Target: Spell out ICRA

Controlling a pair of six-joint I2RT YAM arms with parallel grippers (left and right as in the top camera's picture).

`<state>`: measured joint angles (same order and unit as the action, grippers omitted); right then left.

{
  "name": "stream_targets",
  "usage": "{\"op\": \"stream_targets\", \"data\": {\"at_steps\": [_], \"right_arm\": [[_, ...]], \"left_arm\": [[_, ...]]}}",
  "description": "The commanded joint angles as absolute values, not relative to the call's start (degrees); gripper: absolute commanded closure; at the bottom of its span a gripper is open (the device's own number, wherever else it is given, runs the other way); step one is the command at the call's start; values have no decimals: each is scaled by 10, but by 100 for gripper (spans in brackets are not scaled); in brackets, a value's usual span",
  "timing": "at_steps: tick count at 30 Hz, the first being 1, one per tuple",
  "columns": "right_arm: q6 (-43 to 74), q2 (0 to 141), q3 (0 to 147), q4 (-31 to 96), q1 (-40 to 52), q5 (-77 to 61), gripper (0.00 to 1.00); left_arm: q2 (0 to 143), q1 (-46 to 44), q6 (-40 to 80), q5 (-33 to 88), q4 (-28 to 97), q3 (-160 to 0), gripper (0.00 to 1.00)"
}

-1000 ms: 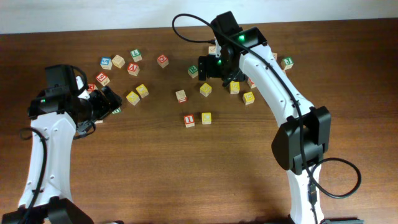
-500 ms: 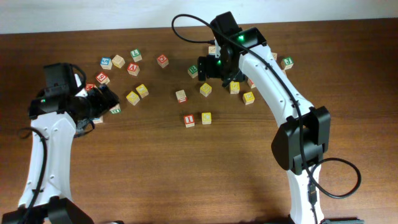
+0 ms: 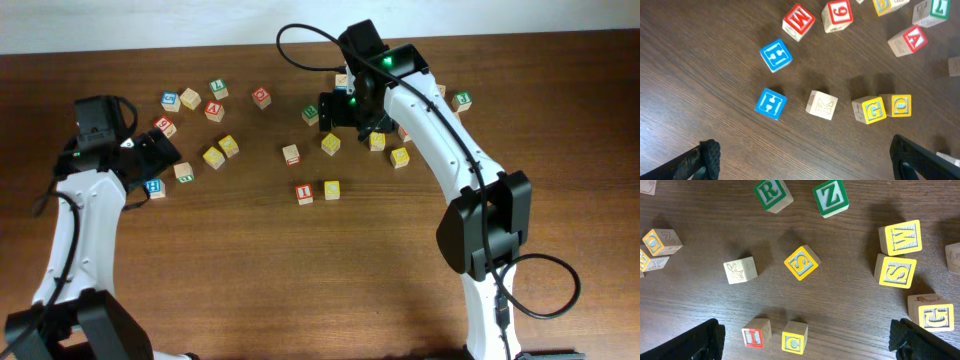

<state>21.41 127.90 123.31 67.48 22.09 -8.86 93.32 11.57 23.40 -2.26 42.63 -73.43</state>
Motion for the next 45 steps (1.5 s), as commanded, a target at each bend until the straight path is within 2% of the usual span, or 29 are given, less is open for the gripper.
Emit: {"op": "stream_targets", "data": {"at_steps": [1, 9, 15, 23, 30, 33, 39, 45], "right_arm": [[216, 1279, 1230, 675, 225, -84, 4], [230, 1279, 1230, 671, 225, -100, 4], [230, 1279, 1230, 666, 192, -101, 1], [230, 1279, 1230, 684, 166, -101, 2], [230, 1279, 1230, 680, 188, -100, 2], [230, 1279, 1230, 668, 209, -101, 1], [230, 1279, 1230, 640, 252, -98, 1], [230, 1279, 1230, 634, 263, -98, 1]], "left_arm": [[957, 114, 203, 5, 425, -741, 1], [950, 114, 135, 96, 439, -741, 1], [816, 129, 131, 96, 464, -741, 1], [797, 129, 132, 96, 463, -741, 1], [797, 129, 132, 97, 469, -741, 1], [797, 128, 131, 139, 472, -741, 1], [797, 91, 131, 161, 473, -741, 1], [797, 47, 57, 161, 472, -741, 1]]}}
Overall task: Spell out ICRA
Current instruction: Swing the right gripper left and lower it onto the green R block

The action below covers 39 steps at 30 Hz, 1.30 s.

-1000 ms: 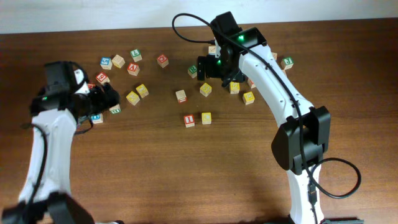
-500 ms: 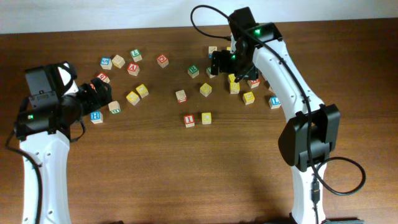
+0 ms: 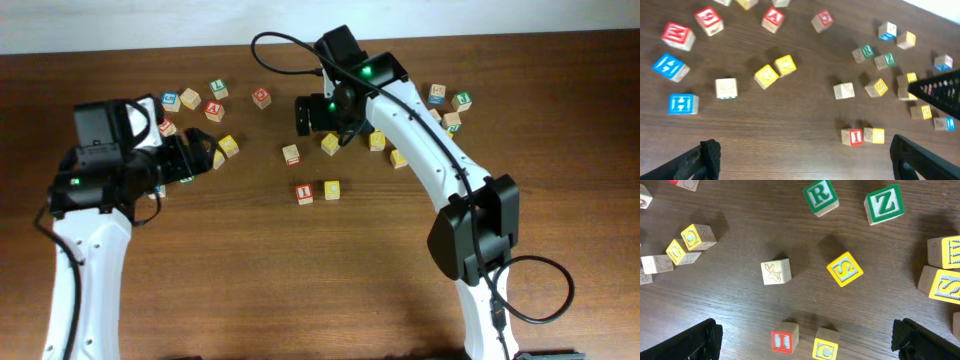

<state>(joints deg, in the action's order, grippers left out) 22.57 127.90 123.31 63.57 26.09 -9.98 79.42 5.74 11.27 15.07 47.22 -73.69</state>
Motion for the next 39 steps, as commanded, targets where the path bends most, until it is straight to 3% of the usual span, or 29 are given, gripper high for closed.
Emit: {"op": "stream_targets", "data": {"at_steps": [1, 5, 9, 17, 20, 22, 24, 28, 35, 39], "right_arm": [[230, 1279, 1230, 632, 263, -98, 1], [230, 1279, 1230, 644, 254, -30, 1], [230, 1279, 1230, 663, 213, -31, 1], [230, 1279, 1230, 717, 159, 17, 1], [230, 1279, 1230, 727, 151, 39, 14], [228, 1279, 1230, 725, 149, 53, 29], [228, 1280, 1230, 725, 149, 84, 30], [228, 1280, 1230, 735, 138, 98, 42], [230, 1280, 1230, 761, 101, 103, 43], [228, 1280, 1230, 763, 101, 34, 44]], "left_arm": [[798, 46, 39, 161, 472, -741, 1], [798, 47, 47, 95, 479, -741, 1], [804, 47, 201, -55, 501, -740, 1], [895, 47, 231, -54, 503, -740, 1], [899, 47, 231, -54, 502, -740, 1], [899, 47, 231, -54, 502, -740, 1], [899, 47, 231, -54, 502, -740, 1], [899, 47, 231, -54, 502, -740, 1], [899, 46, 231, -10, 515, -740, 1], [899, 46, 221, 32, 515, -740, 1]]}}
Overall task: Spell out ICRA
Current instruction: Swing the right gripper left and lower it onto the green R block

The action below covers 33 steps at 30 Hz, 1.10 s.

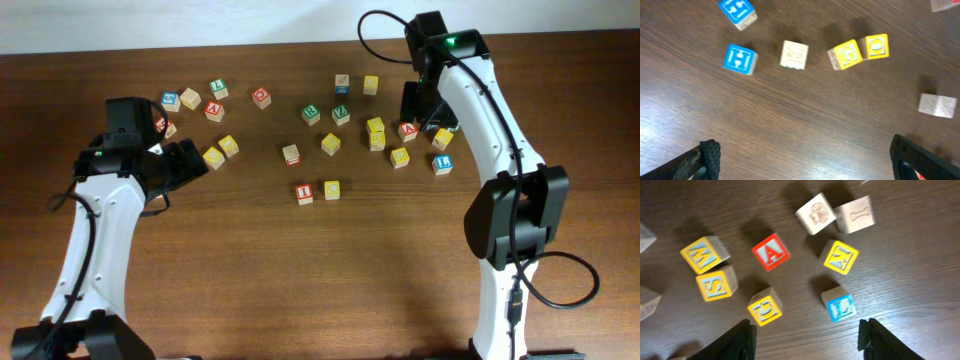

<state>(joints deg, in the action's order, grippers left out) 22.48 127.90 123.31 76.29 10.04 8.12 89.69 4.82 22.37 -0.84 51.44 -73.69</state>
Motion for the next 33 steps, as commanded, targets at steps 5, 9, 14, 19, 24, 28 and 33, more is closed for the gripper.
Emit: {"op": "stream_targets", "data": {"at_steps": [5, 9, 14, 19, 24, 28, 33], "right_arm": [[225, 1280, 1230, 754, 120, -71, 48], [227, 1293, 1230, 727, 153, -71, 48], [173, 1314, 1231, 617, 206, -79, 37], [148, 1326, 1248, 417, 223, -80, 23], [-13, 1371, 1248, 322, 260, -46, 16], [-19, 1396, 1247, 327, 262, -13, 15], [-19, 1403, 1231, 338, 263, -13, 28]], "left_arm": [[900, 46, 183, 103, 513, -740, 1], [900, 46, 183, 100, 505, -740, 1], [900, 46, 184, 96, 498, -740, 1], [900, 46, 184, 90, 498, -740, 1], [900, 46, 184, 90, 498, -739, 1], [900, 46, 184, 90, 498, -739, 1], [900, 46, 184, 90, 498, -739, 1]]}}
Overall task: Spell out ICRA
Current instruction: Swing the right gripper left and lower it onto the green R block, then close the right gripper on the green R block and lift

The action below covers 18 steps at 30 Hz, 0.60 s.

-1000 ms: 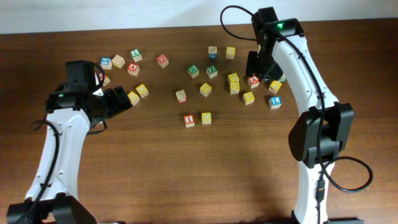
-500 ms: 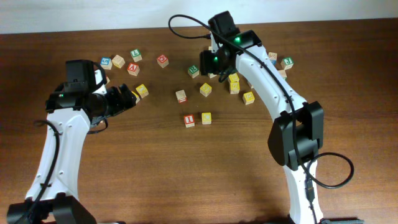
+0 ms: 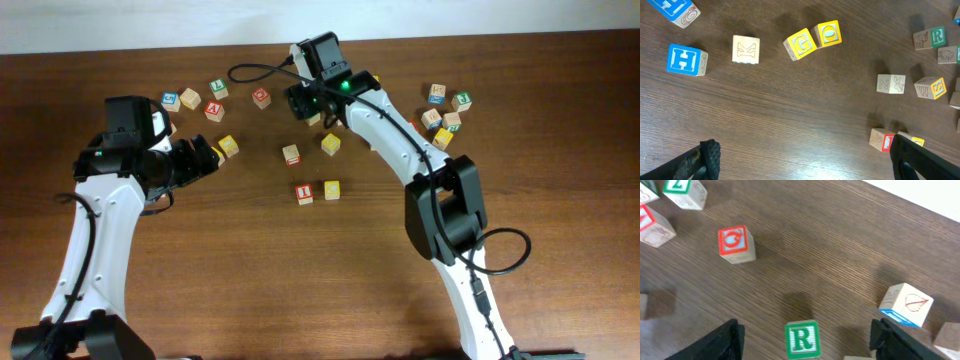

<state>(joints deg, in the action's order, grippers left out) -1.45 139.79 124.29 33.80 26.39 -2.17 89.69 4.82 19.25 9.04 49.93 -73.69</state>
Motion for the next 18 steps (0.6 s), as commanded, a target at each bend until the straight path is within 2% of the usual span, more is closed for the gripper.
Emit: {"op": "stream_targets", "data": {"at_steps": [1, 9, 14, 18], "right_arm": [[-19, 1403, 1227, 338, 263, -13, 28], [-19, 1445, 1224, 338, 263, -45, 28], [-19, 1450, 1224, 337, 263, -45, 34], [-19, 1467, 1224, 341, 263, -45, 34]], "left_arm": [[900, 46, 184, 90, 498, -739, 1], [900, 46, 183, 90, 505, -739, 1], [900, 46, 183, 90, 505, -739, 1], [900, 46, 183, 90, 505, -739, 1]]}}
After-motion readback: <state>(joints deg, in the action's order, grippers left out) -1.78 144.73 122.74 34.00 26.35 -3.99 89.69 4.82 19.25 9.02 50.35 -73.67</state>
